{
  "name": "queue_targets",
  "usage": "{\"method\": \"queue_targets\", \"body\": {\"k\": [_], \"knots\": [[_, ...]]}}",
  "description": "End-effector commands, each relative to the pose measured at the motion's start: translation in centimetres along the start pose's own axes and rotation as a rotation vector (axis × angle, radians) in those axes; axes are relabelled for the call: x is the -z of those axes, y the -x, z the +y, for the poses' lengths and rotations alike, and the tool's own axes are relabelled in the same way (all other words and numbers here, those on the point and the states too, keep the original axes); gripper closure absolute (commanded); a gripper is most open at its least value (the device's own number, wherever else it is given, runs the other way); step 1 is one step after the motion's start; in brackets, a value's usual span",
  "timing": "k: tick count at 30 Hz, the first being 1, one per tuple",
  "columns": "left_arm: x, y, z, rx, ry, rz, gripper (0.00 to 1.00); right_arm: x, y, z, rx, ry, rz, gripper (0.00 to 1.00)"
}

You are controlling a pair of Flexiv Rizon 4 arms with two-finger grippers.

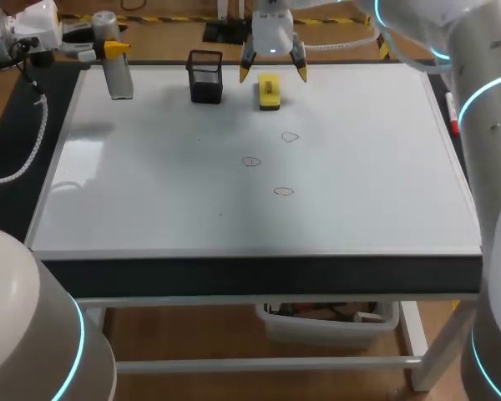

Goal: Pick up the inspection probe, press it on each red-marked spot on the whiteboard one by one, put down the probe, pick up the eraser, and wipe off all the red marks.

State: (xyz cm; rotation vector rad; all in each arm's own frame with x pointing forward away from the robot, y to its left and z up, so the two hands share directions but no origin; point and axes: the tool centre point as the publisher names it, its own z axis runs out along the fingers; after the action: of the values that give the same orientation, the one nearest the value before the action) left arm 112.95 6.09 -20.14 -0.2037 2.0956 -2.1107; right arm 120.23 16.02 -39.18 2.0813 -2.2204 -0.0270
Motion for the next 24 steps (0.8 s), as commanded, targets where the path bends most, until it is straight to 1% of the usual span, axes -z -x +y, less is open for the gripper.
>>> {"method": "queue_targets", "body": {"k": [1, 2, 9, 14, 24], "knots": [[-0.1, -0.2, -0.2, -0.003, 0.003, -0.006, 1.00, -1.1, 0.6, -1.1, 0.009, 0.033, 0.074, 0.00], [-0.1, -0.2, -0.2, -0.003, 0.003, -0.006, 1.00, -1.2, 0.6, -1.1, 0.017, 0.038, 0.054, 0.00], [-0.1, -0.2, -0.2, -0.003, 0.003, -0.006, 1.00, -2.1, 0.9, -1.5, -0.006, 0.043, 0.017, 0.00], [-0.1, -0.2, -0.2, -0.003, 0.003, -0.006, 1.00, -2.4, 0.8, -2.1, -0.012, 0.056, -0.050, 0.00], [-0.1, -0.2, -0.2, -0.003, 0.003, -0.006, 1.00, -3.2, 0.8, -2.7, -0.003, 0.095, -0.048, 0.00]]}}
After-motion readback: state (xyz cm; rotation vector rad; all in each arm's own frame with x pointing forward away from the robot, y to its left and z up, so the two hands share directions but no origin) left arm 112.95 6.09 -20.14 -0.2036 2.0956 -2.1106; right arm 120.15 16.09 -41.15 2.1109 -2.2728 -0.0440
